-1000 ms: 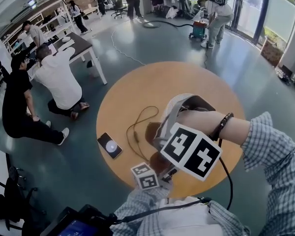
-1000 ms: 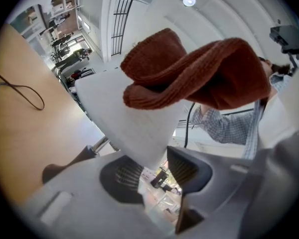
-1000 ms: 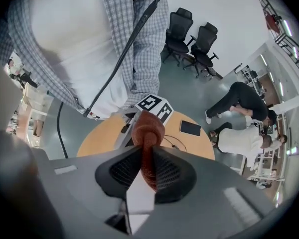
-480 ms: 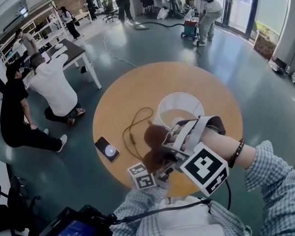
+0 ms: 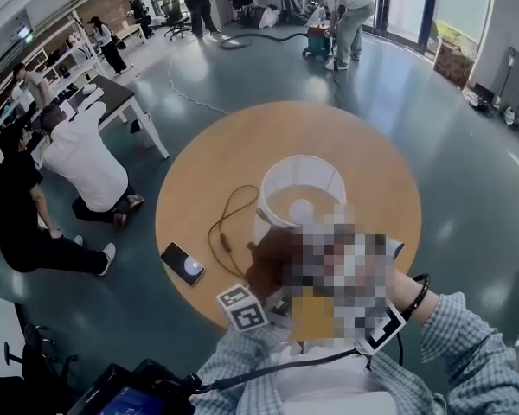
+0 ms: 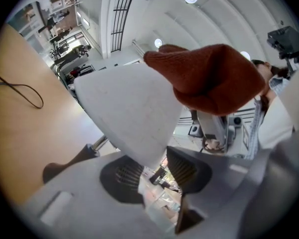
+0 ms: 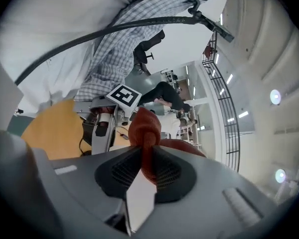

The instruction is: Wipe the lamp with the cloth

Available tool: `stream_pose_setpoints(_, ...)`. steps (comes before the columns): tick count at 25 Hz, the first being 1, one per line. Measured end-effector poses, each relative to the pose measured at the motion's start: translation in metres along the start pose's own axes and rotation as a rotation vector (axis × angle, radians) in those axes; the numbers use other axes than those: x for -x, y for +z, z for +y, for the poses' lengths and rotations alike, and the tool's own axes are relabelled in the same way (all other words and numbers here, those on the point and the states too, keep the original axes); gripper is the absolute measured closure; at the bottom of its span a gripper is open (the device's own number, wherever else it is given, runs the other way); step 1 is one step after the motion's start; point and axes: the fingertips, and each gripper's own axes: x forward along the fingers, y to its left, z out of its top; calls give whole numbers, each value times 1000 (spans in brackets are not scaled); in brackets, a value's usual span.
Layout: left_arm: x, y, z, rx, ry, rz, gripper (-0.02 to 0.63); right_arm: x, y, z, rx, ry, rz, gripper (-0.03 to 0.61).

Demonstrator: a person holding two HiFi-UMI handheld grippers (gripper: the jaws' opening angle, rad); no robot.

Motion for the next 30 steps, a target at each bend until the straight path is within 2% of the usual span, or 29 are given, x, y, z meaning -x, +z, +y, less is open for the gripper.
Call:
stream_pose_setpoints(12,-2,1,-4,4,-1,0,480,39,-36,24,-340,-117,86,512)
stream_pose_setpoints(22,1,-1,-11,10,-6,5,480,79,-87,37,-681,-214,204,514)
stream_pose_setpoints(30,10,-4,-12,16,-12,7,480,75,-130,76,-949,-253,300,515)
